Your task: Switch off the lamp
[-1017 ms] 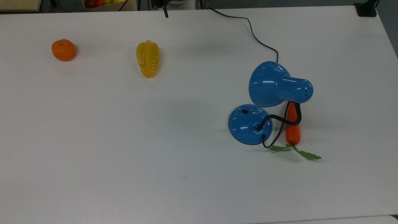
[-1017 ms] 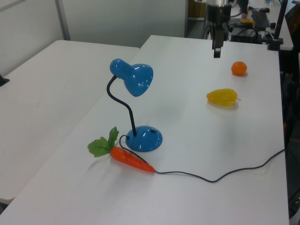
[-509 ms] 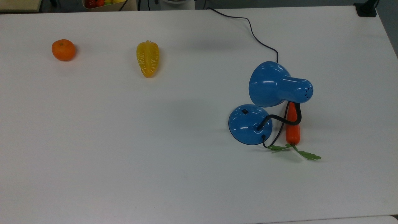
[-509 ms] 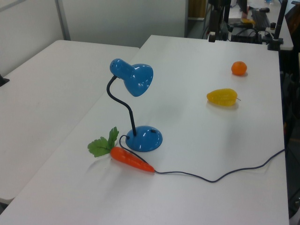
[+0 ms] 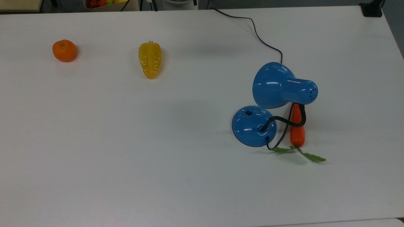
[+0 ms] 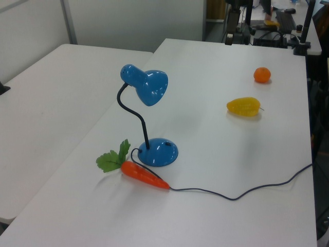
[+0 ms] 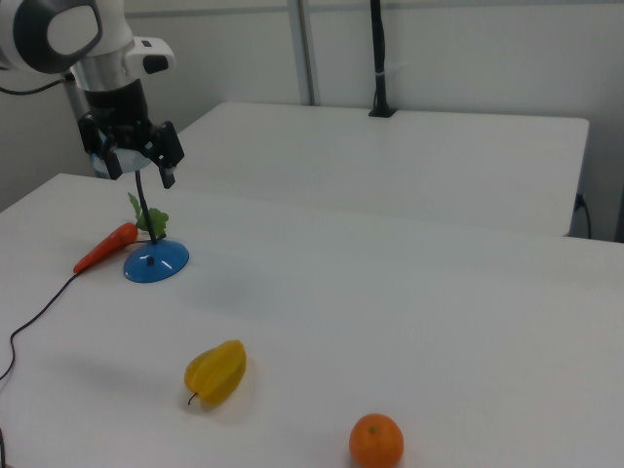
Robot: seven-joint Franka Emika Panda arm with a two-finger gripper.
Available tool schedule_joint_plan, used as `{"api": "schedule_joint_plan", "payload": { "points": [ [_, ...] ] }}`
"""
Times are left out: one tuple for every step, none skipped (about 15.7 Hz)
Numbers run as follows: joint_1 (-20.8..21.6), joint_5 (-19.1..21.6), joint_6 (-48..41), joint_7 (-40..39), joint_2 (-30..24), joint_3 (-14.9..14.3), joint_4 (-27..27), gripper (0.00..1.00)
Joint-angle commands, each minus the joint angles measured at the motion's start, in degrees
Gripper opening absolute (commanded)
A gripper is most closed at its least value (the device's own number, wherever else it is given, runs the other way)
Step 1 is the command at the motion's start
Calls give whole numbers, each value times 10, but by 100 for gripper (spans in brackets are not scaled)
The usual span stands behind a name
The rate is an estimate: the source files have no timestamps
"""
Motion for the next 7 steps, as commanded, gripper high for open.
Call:
{"api": "schedule_joint_plan", "payload": {
  "points": [
    [5, -5, 7, 5, 1, -10, 4, 100],
    [6, -5, 8, 5, 1, -10, 5, 100],
    [5, -5, 8, 5, 2, -10, 5, 100],
    [5, -5, 8, 5, 2, -10, 5, 100],
    [6, -5, 6, 5, 2, -10, 5, 100],
    [5, -5, 5, 4, 2, -10, 5, 100],
    [5, -5, 5, 5, 2, -10, 4, 100]
  ]
}}
